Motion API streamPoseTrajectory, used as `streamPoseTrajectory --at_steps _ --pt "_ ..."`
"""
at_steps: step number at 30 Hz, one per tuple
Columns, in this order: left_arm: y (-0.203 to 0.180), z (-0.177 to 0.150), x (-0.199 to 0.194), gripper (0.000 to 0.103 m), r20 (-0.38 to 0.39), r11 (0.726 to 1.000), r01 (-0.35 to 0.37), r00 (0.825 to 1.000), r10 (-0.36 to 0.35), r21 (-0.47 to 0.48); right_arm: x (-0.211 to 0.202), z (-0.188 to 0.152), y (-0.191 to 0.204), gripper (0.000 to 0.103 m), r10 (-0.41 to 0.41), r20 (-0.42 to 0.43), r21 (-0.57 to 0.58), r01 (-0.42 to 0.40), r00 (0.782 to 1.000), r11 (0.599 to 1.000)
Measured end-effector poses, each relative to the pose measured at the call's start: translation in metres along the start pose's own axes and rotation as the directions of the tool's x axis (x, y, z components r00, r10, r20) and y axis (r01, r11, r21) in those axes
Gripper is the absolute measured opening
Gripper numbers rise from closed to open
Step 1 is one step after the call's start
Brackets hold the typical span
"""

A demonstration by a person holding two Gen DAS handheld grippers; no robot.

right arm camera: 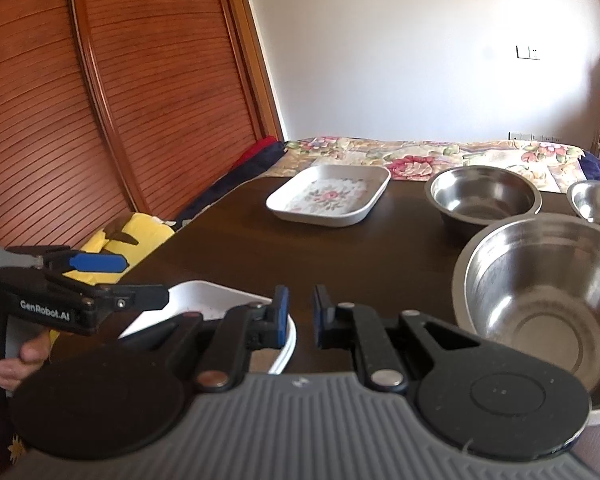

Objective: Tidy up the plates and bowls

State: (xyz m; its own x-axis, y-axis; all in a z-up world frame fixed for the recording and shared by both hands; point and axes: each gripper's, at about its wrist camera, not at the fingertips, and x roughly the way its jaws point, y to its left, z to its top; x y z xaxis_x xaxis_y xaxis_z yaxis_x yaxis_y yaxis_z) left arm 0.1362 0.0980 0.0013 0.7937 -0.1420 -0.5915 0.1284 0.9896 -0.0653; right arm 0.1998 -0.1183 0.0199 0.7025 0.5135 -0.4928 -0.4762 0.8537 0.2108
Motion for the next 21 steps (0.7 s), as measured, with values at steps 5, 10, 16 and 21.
streamPoseTrajectory --at_steps 5,10,16,21 --pt "-0.002 0.004 0.000 0.103 0.004 1.000 -0.004 1.000 0.004 0.006 0.000 0.002 -0.001 0.014 -0.001 0.004 -0.003 0.001 1.000 1.000" --pt "-0.003 0.007 -0.001 0.103 0.005 1.000 -0.014 1.000 0.014 0.017 0.001 0.006 -0.003 0.014 -0.004 0.007 -0.003 0.004 1.000 1.000" --pt "0.001 0.009 -0.003 0.103 0.029 1.000 -0.024 0.999 0.023 0.017 0.003 0.011 -0.004 0.014 -0.008 0.011 -0.008 0.008 1.000 1.000" --pt "0.000 0.017 -0.002 0.103 0.059 0.995 -0.057 0.997 0.053 0.079 0.005 0.021 -0.004 0.017 -0.016 0.019 -0.031 0.016 1.000 0.999"
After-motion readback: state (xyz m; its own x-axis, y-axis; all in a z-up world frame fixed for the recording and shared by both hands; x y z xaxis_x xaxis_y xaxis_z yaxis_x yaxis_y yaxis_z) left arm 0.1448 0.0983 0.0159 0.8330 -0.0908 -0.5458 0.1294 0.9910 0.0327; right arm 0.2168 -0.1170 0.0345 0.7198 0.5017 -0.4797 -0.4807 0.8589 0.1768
